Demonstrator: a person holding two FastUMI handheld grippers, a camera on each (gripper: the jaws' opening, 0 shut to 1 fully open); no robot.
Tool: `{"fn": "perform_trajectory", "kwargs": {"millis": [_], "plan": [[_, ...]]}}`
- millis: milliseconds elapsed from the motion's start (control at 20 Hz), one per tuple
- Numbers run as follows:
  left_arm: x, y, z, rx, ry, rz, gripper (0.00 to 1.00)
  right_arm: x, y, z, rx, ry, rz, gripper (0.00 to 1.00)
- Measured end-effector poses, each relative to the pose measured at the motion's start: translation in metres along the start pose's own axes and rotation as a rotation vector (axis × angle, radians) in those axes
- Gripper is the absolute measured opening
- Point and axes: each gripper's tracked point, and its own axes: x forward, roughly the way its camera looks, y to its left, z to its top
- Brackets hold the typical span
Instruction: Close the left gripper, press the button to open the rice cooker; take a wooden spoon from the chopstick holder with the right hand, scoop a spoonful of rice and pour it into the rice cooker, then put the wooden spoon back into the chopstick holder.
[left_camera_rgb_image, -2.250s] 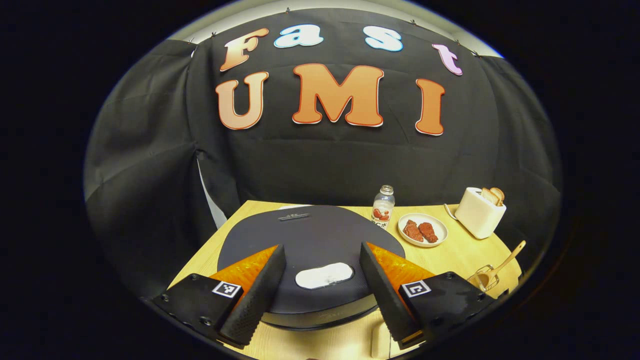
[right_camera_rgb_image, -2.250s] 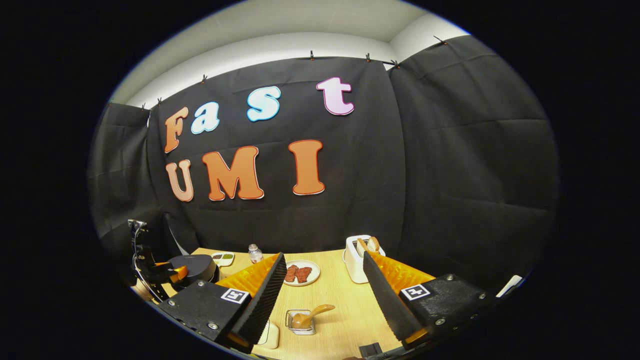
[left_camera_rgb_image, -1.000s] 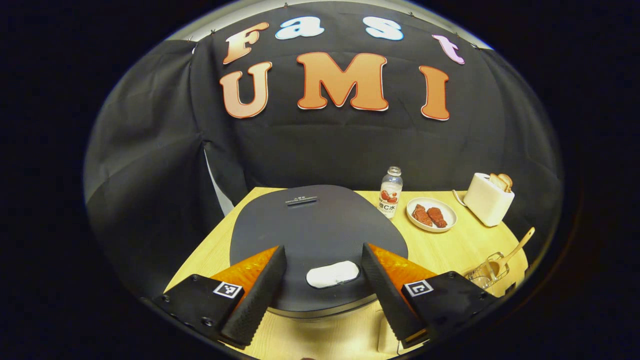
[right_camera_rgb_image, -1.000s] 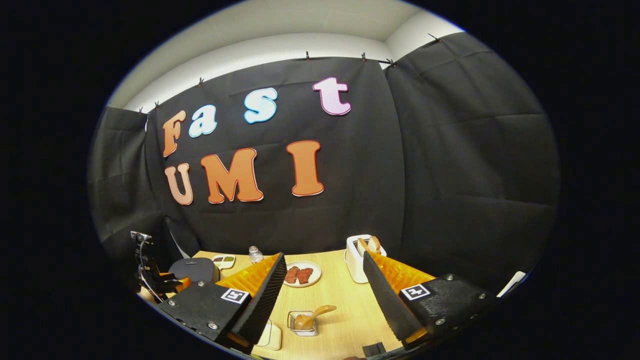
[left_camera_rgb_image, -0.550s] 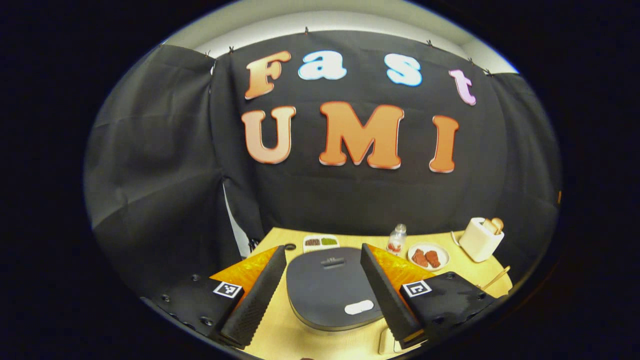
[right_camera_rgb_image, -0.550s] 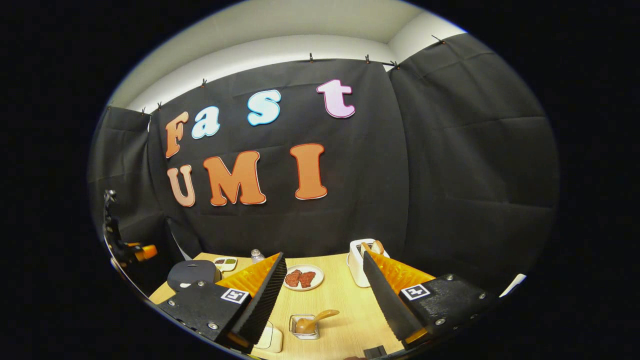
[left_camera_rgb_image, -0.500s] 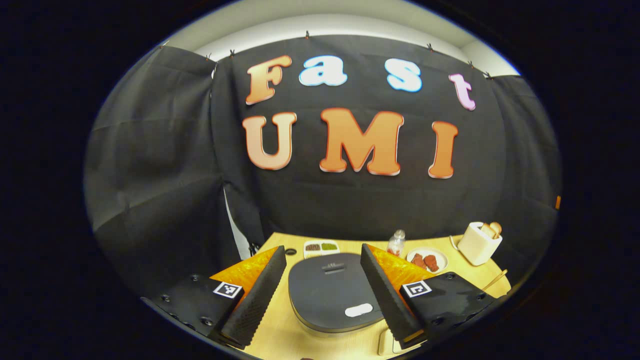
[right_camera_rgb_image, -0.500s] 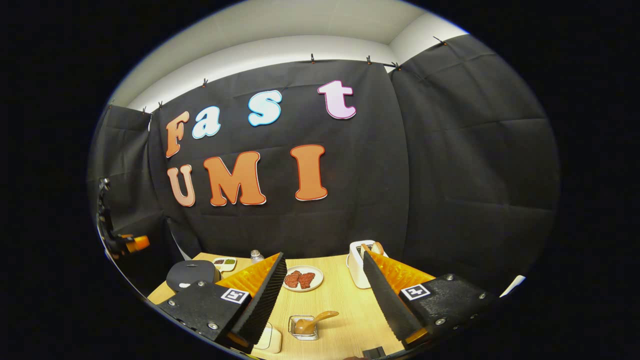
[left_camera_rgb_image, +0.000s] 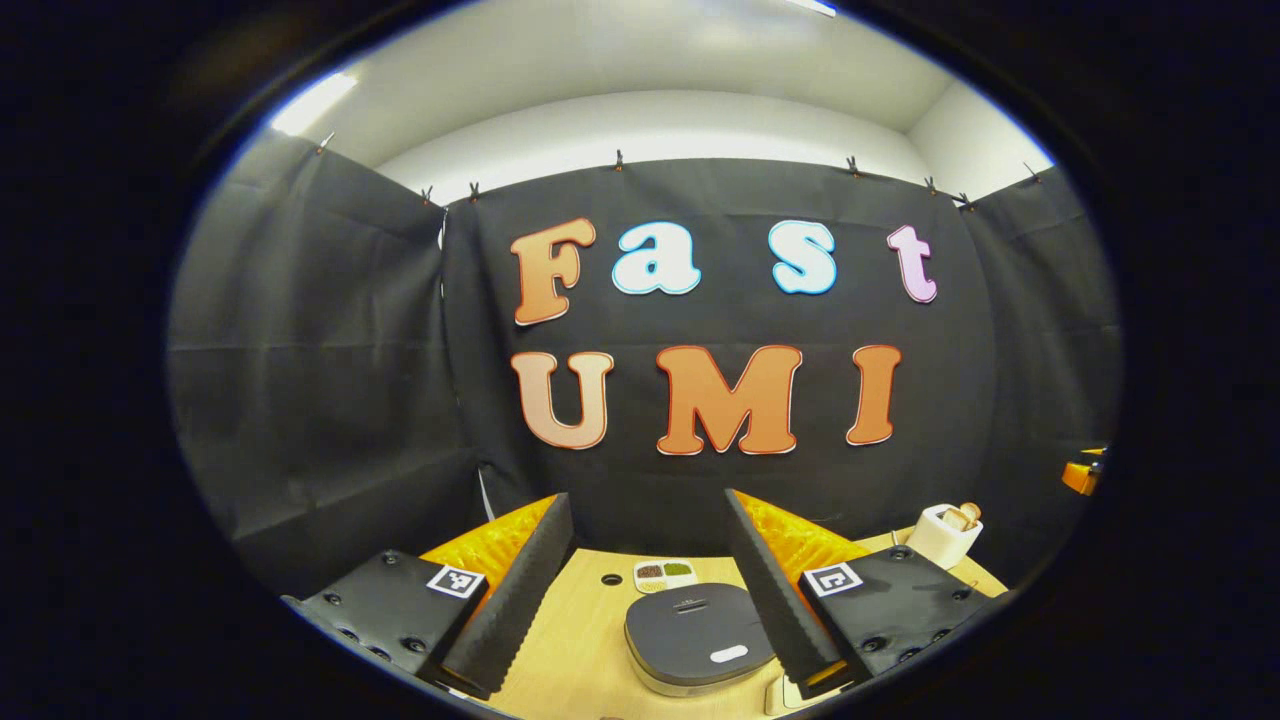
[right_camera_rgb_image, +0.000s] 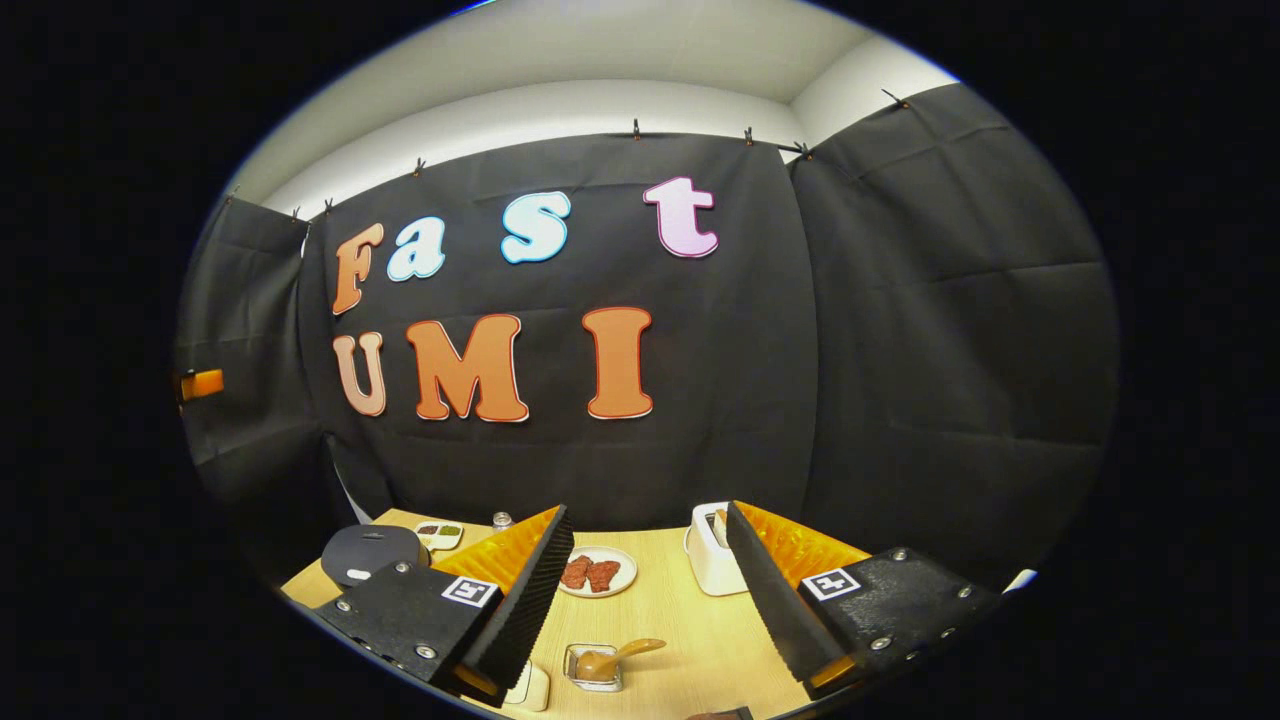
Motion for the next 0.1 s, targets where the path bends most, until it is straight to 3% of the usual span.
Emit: {"fn": "perform_trajectory", "kwargs": {"millis": [100], "plan": [[-0.0033, -0.0034, 0.0020, 0.000, 0.000, -0.008, 1.00, -0.0006, -0.0003, 0.0056, -0.010, -0.011, -0.002, 1.00]]}}
